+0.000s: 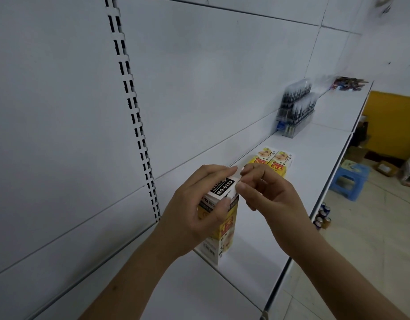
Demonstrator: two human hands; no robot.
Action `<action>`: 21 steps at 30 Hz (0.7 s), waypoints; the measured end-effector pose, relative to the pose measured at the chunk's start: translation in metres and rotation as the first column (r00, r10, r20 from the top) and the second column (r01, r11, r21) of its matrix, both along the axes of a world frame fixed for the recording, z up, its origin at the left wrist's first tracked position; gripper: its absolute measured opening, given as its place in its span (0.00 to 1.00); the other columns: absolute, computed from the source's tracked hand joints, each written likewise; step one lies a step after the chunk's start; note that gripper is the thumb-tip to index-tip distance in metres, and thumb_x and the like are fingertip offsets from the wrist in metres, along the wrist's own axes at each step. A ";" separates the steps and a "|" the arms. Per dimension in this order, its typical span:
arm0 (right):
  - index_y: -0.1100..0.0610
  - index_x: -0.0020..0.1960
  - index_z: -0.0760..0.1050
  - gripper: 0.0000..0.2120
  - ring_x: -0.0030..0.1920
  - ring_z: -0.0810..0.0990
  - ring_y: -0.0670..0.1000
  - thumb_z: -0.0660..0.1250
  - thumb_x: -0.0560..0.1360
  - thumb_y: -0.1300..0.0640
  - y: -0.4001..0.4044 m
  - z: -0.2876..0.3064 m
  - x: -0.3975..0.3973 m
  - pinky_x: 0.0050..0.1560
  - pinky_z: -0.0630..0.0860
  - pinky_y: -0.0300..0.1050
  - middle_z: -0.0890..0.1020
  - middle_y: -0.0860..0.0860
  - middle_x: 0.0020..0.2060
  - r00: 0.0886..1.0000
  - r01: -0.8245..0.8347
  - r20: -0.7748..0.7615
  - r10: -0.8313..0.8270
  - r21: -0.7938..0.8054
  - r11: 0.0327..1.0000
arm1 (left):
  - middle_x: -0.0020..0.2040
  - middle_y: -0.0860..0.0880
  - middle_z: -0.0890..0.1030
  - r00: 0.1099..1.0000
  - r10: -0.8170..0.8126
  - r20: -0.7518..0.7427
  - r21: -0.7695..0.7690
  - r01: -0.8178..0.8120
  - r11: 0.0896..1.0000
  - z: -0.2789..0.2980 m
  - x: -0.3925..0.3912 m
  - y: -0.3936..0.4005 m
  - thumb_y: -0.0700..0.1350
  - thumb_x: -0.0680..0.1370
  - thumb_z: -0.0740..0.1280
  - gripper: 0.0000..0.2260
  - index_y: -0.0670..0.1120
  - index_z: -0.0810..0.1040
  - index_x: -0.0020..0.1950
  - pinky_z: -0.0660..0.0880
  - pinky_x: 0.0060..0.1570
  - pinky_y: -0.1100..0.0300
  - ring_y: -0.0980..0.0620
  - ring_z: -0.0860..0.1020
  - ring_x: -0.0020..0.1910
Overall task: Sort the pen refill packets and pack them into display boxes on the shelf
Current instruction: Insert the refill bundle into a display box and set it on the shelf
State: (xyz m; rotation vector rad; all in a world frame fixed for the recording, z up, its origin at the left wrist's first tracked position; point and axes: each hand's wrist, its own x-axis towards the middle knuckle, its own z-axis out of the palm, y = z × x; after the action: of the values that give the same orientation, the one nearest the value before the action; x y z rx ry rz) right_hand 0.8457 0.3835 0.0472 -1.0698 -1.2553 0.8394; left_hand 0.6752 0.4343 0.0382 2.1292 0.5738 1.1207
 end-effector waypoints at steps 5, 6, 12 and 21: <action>0.55 0.41 0.79 0.02 0.40 0.75 0.47 0.71 0.70 0.57 0.001 -0.001 -0.004 0.36 0.73 0.35 0.77 0.53 0.49 1.000 0.027 -0.011 -0.026 0.066 0.997 | 0.62 0.54 0.76 0.999 0.032 0.001 0.046 -0.032 0.998 0.000 0.001 0.001 0.49 0.77 0.64 0.21 0.46 0.75 0.69 0.77 0.58 0.59 0.51 0.75 0.64; 0.55 0.41 0.79 0.02 0.40 0.75 0.47 0.71 0.71 0.57 0.002 -0.001 -0.006 0.36 0.73 0.34 0.77 0.53 0.48 0.999 0.025 -0.022 -0.024 0.067 0.997 | 0.62 0.54 0.76 0.999 0.038 0.000 0.050 -0.038 0.998 0.000 0.001 0.002 0.49 0.77 0.63 0.20 0.46 0.74 0.69 0.77 0.58 0.59 0.51 0.75 0.65; 0.55 0.41 0.79 0.05 0.39 0.75 0.48 0.70 0.71 0.54 0.000 -0.004 -0.010 0.35 0.72 0.41 0.79 0.52 0.45 0.997 0.044 -0.064 -0.042 0.034 0.998 | 0.62 0.55 0.76 0.998 0.066 0.001 0.060 -0.065 0.996 0.000 0.002 0.001 0.52 0.79 0.59 0.20 0.47 0.75 0.69 0.76 0.59 0.62 0.53 0.74 0.65; 0.56 0.42 0.79 0.07 0.38 0.75 0.46 0.72 0.71 0.53 -0.003 -0.008 -0.006 0.35 0.73 0.36 0.77 0.52 0.49 0.997 0.035 -0.077 -0.031 0.058 0.998 | 0.61 0.54 0.75 1.000 0.020 0.019 0.050 -0.021 0.999 0.000 0.005 0.000 0.51 0.79 0.58 0.20 0.46 0.76 0.68 0.76 0.56 0.65 0.53 0.74 0.64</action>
State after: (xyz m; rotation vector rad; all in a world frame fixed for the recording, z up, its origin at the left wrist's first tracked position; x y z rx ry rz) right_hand 0.8401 0.3801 0.0389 -0.9992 -1.1884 0.8056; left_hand 0.6800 0.4345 0.0382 2.1586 0.5656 1.1761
